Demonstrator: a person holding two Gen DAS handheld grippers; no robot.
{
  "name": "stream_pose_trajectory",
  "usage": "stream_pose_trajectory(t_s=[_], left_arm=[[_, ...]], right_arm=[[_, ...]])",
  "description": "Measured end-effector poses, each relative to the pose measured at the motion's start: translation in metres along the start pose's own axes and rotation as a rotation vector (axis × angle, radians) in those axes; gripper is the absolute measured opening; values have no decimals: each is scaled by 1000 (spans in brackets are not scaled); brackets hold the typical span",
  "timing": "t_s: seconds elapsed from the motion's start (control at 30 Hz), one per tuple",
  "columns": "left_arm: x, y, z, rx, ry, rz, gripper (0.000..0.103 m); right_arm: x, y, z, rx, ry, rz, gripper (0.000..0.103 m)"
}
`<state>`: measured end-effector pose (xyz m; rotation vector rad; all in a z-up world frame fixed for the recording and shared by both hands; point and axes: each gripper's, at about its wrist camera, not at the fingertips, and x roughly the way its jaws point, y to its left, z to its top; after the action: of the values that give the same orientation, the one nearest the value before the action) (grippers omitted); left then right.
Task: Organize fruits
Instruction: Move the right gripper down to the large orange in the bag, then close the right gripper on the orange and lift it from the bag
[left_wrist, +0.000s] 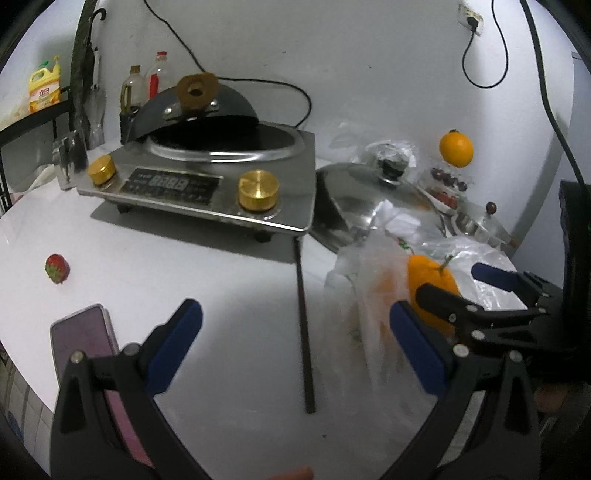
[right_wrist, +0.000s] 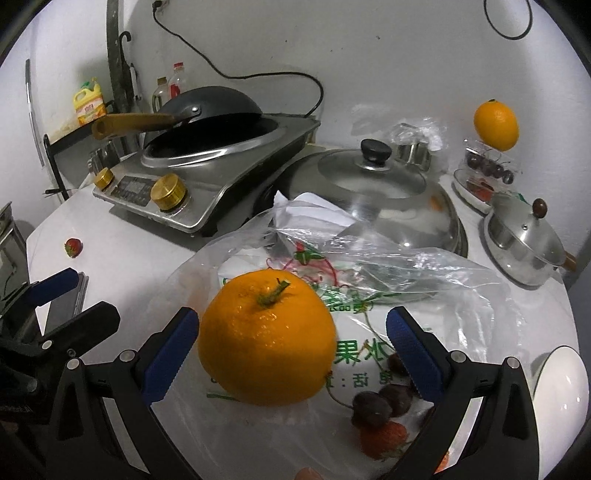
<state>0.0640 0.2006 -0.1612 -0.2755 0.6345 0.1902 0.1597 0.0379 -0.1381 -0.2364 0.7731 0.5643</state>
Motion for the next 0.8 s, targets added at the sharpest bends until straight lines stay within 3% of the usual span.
stream_pose_trajectory(t_s=[0.53, 0.63, 0.8], left_arm=[[12, 15, -4, -33, 20, 14, 102], [14, 18, -4, -39, 23, 17, 102], [15, 20, -5, -43, 24, 17, 102]], right_arm=[[38, 8, -1, -7, 71, 30, 103], [42, 9, -1, -7, 79, 50, 96], [43, 12, 0, -32, 70, 53, 94]])
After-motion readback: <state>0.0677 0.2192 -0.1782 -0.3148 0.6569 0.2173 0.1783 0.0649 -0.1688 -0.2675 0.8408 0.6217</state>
